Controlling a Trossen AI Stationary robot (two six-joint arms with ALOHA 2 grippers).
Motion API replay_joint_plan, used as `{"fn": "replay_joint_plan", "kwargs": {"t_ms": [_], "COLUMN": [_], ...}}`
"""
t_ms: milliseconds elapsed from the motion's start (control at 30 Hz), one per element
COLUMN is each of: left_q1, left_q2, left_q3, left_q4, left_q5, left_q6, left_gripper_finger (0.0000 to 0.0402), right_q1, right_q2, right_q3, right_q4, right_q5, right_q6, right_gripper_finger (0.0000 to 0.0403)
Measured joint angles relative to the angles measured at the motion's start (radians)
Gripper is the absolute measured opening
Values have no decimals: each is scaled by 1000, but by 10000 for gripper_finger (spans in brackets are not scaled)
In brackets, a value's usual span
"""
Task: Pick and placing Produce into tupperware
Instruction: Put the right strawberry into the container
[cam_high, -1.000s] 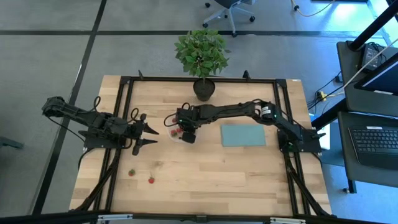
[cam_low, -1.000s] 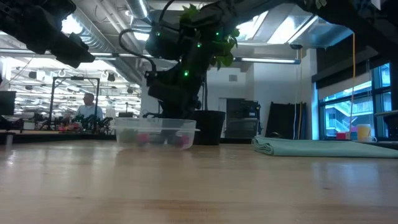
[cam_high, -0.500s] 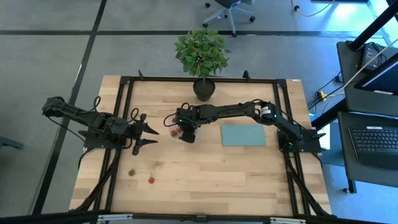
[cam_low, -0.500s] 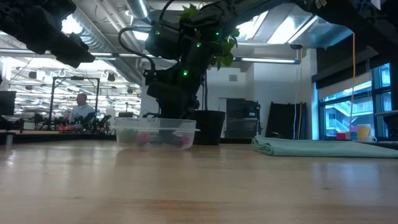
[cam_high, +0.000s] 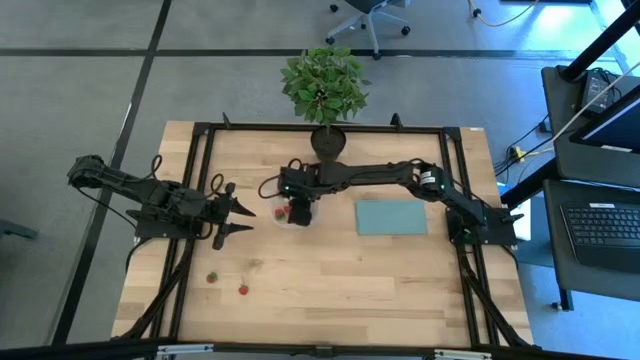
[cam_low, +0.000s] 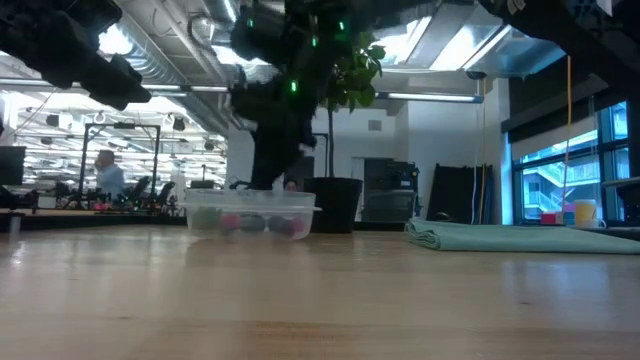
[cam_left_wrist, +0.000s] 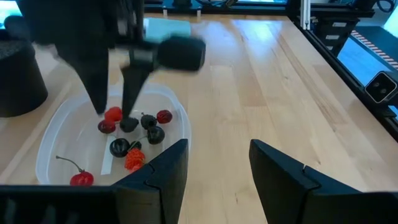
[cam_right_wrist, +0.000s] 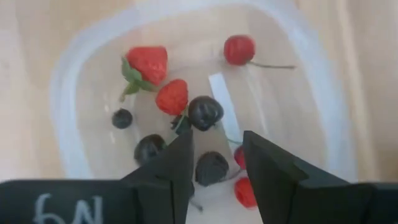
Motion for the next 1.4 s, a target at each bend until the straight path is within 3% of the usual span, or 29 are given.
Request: {"fn": "replay_joint_plan", "kwargs": {"t_ms": [333,767,967,1133,1400], "left_q1": [0,0,0,0,0], "left_q2": [0,0,0,0,0], "left_q3": [0,0,0,0,0], "left_q4": [-9,-49,-49,-51,-50], "left_q5": [0,0,0,0,0], "left_q6": [-29,-80,-80,-77,-64], "left_gripper_finger": [165,165,165,165,165], "right_q1": [56,155,226,274,246], "right_q2": [-30,-231,-311,-452,-809], "right_q3": [271,269,251,45,-632], "right_q4": [-296,-427,-518,-436,118], "right_q5": [1,173,349,452,463], "right_q6": [-51,-10,51,70,-27], "right_gripper_finger": [141,141,141,141,141]}}
